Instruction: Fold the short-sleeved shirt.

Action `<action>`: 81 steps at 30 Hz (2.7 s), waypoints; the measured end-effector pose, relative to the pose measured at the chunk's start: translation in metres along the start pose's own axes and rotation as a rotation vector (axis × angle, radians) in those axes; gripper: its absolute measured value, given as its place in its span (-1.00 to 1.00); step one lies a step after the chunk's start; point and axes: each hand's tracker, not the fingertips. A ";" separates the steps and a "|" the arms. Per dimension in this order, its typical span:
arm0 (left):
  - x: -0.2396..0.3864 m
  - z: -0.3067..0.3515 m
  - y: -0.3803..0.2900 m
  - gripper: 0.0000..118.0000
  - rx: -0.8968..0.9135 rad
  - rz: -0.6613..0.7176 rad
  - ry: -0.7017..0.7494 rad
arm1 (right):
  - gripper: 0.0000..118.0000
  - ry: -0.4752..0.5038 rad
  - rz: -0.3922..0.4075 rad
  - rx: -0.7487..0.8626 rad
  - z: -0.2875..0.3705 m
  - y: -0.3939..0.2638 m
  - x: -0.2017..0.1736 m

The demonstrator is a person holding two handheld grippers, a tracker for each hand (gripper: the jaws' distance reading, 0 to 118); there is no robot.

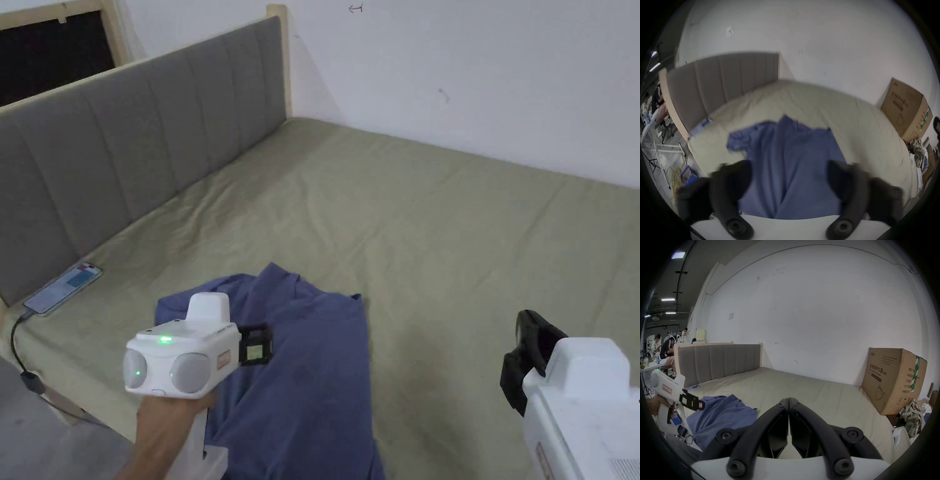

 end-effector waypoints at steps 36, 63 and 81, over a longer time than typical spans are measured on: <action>0.164 0.074 0.081 -1.00 0.186 -0.207 -0.431 | -1.00 -0.209 -0.097 -0.014 0.065 -0.022 0.108; 0.418 0.049 -0.038 -1.00 -0.103 -0.627 -0.780 | -1.00 -0.517 -0.125 -0.021 0.167 -0.044 0.210; 0.395 0.027 -0.095 0.28 -0.199 -0.501 -0.629 | -1.00 -0.513 -0.136 -0.047 0.165 -0.047 0.207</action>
